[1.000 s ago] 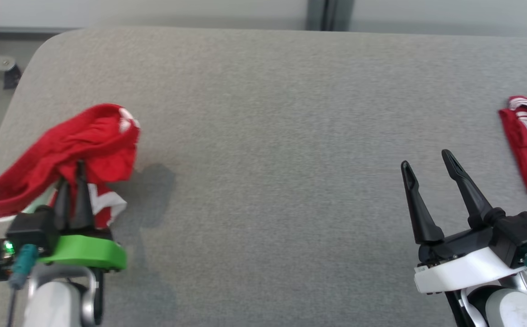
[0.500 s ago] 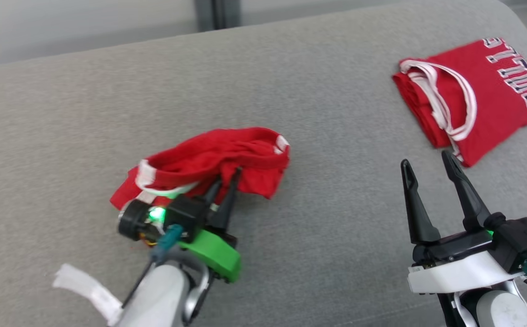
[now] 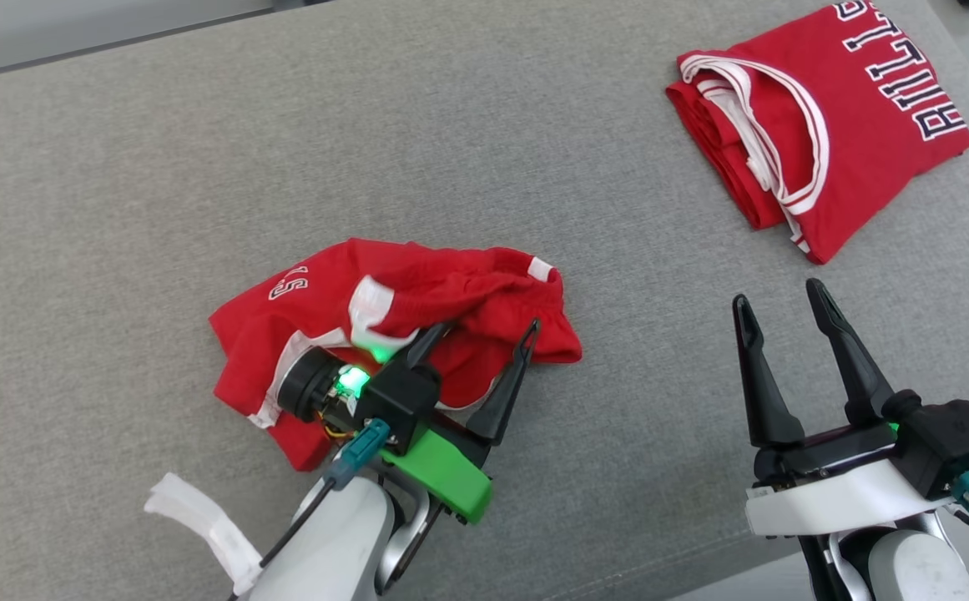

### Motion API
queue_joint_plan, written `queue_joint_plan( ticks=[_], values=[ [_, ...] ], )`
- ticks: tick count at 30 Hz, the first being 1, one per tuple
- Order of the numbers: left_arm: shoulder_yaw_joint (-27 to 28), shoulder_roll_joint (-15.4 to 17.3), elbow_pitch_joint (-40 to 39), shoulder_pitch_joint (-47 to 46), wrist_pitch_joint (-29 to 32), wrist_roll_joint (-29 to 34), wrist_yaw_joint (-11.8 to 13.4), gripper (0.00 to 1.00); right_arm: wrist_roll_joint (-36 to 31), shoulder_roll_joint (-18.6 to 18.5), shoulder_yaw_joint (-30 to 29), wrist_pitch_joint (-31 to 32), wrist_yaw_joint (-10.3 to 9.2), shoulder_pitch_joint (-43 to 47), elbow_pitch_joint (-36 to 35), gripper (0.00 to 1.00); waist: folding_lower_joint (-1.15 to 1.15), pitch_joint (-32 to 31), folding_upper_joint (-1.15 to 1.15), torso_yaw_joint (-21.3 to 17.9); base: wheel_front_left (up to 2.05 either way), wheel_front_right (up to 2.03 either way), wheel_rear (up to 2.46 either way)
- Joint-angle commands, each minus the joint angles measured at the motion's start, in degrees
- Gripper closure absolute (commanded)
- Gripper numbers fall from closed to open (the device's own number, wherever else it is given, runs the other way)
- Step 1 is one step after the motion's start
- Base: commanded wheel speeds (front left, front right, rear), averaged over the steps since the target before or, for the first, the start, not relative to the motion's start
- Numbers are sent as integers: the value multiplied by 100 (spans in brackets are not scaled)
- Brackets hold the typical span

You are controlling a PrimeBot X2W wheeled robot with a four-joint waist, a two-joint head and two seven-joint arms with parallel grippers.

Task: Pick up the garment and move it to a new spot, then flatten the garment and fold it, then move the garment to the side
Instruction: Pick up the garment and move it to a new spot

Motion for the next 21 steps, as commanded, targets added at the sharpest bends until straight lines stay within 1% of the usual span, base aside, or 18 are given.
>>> queue_joint_plan(
  ticks=[1,5,8,13,14,18,21],
  values=[
    [25,40,-150,52,-59,-51,27,0,-15,-40,-36,28,-6,-22,-4,0,0,-286,0,369,0,0,0],
    [181,127,-609,233,-119,-126,155,0,-13,-93,-71,111,-5,-1,-48,0,0,-486,0,751,0,0,0],
    [385,222,-886,388,-120,-186,336,0,-1,-149,-76,187,-5,36,-78,0,0,-606,0,993,0,0,0],
    [912,452,-1098,674,-149,-374,716,0,20,-220,-120,305,-6,144,-127,0,0,-788,0,1325,0,0,0],
    [1129,540,-1135,818,-160,-455,861,0,34,-239,-115,354,-6,195,-132,0,0,-863,0,1400,0,0,0],
    [1556,786,-1189,1133,-171,-570,1091,0,69,-276,-124,421,-5,284,-142,0,0,-1019,0,1498,0,0,0],
    [1742,924,-1203,1351,-173,-623,1192,0,81,-314,-113,466,-5,340,-142,0,0,-1117,0,1525,0,0,0]
  ],
)
